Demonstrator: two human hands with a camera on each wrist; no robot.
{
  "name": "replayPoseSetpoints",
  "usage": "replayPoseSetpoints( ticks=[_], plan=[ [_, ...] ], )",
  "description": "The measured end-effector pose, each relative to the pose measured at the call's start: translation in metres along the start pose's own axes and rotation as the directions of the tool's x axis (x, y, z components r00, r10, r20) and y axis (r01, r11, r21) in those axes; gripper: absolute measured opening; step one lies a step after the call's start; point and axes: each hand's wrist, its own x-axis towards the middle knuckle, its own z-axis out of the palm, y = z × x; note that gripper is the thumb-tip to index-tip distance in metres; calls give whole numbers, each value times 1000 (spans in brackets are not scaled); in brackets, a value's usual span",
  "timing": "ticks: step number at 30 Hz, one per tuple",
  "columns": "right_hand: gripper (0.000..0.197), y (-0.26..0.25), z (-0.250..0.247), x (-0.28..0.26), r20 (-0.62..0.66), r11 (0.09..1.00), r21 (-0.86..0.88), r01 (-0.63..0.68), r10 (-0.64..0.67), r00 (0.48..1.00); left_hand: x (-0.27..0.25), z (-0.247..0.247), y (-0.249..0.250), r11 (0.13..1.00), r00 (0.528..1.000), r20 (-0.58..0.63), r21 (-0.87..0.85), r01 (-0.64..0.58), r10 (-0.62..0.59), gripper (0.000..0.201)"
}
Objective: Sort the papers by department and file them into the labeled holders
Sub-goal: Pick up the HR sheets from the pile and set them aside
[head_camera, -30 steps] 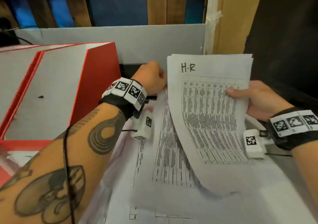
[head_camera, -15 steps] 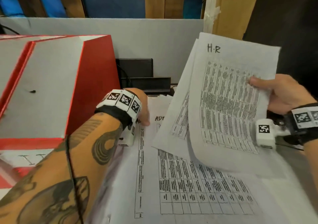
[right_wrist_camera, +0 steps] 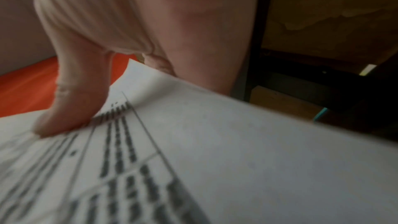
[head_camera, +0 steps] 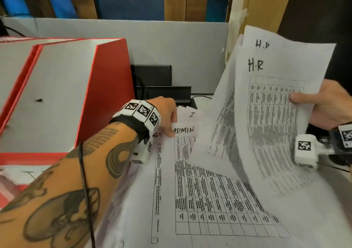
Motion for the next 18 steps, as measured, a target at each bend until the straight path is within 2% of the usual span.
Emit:
replayPoseSetpoints(
  ticks=[3,5,8,9,11,12,13,14,15,16,17,18],
  plan=[
    [63,-1,4,2,-26,995,68,72,-70,997,4,1,-2,1000,993,-115,21,11,-8,33],
    [78,0,-9,12,-50,988,103,114,-109,993,4,-1,-5,998,981,-191,23,51,-46,31],
    [101,-7,-19,20,-221,968,165,188,-150,964,0,-8,-11,986,965,-253,132,101,-65,24],
    [98,-18,-8,13,-271,967,149,208,-163,949,-1,-11,-14,977,963,-257,174,125,-78,24],
    [75,-37,24,-3,-310,976,52,214,-187,932,-5,-17,-16,968,953,-286,192,161,-102,24],
    [57,-43,37,-9,-321,974,20,225,-206,924,-8,-22,-14,982,945,-316,130,136,-89,23],
    [40,-46,45,-10,-327,969,8,249,-232,916,-9,-28,-10,999,936,-349,-15,45,-48,27],
    [31,-50,48,-10,-316,962,-11,273,-262,912,-14,-34,-4,966,929,-370,-239,-93,-2,40],
    [34,-50,52,-6,-286,959,-16,282,-274,918,-19,-41,5,840,931,-365,-496,-221,30,54],
    [39,-52,59,-5,-270,958,-29,284,-281,921,-25,-47,15,659,938,-341,-691,-297,65,63],
    [44,-55,66,-4,-264,956,-36,292,-291,920,-28,-53,22,523,934,-340,-780,-345,109,68],
    [46,-57,71,-3,-261,955,-36,294,-293,920,-31,-56,29,464,920,-359,-796,-389,156,70]
  ],
)
